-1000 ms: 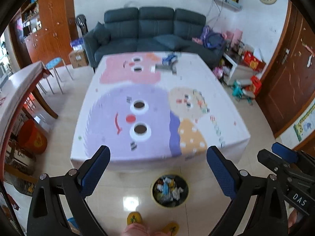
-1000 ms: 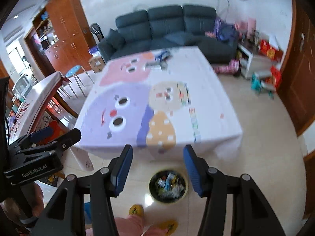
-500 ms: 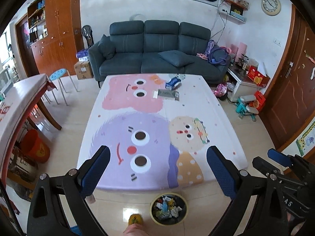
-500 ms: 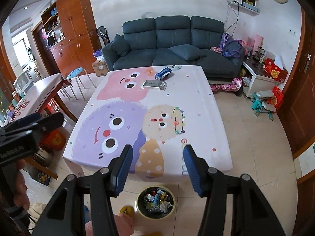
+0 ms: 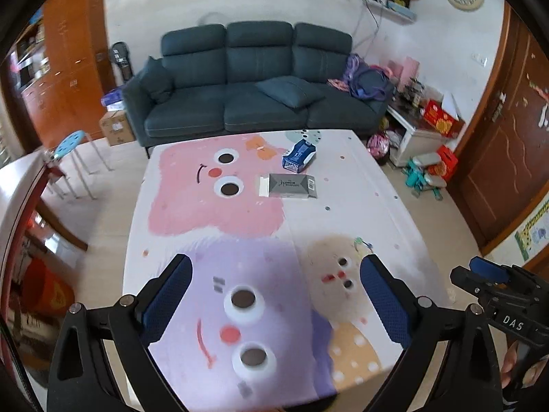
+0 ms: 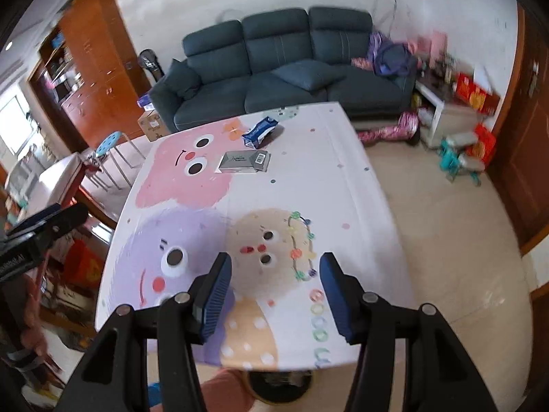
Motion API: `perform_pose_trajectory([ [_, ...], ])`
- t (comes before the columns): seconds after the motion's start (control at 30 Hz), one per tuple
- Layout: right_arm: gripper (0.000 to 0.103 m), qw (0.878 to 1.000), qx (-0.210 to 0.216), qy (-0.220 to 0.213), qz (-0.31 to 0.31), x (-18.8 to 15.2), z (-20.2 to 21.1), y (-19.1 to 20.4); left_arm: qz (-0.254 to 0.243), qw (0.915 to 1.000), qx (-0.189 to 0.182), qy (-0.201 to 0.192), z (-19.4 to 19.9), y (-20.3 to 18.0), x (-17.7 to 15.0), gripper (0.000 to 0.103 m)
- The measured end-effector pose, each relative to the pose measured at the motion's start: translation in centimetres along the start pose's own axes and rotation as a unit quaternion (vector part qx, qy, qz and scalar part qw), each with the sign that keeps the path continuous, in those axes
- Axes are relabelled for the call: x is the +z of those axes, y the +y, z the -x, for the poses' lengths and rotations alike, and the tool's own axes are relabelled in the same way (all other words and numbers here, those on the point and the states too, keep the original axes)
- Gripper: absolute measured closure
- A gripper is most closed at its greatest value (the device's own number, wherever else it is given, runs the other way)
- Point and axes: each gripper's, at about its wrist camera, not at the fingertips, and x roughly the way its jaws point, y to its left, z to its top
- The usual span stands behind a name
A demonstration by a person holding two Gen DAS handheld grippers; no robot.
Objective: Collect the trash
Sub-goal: 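Move both tools back over the table toward the silver box and carton, then grasp the white-silver earplug box with the right tool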
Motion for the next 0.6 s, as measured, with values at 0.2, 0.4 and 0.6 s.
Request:
perform_pose_trajectory([
  [0.2,0.049,0.996,0.011,0.049,-0.069,5.3,-9.1,1.3,-0.024,0.9996,-0.005,0.013,-8.6,2.9,6.1,0.006],
  [0.4,0.041,0.985,0.027,0.085,-0.15,9.7,-18.0,3.7,-0.02,0.9996,0.007,0.021,-16.2,7.0,10.6,0.006],
  [0.6,0.032,0.956,0.033,0.116,-0.269,12.2,-25.5,4.5,0.004,0.9993,0.013,0.034,-21.7,10.2,13.0,0.006],
])
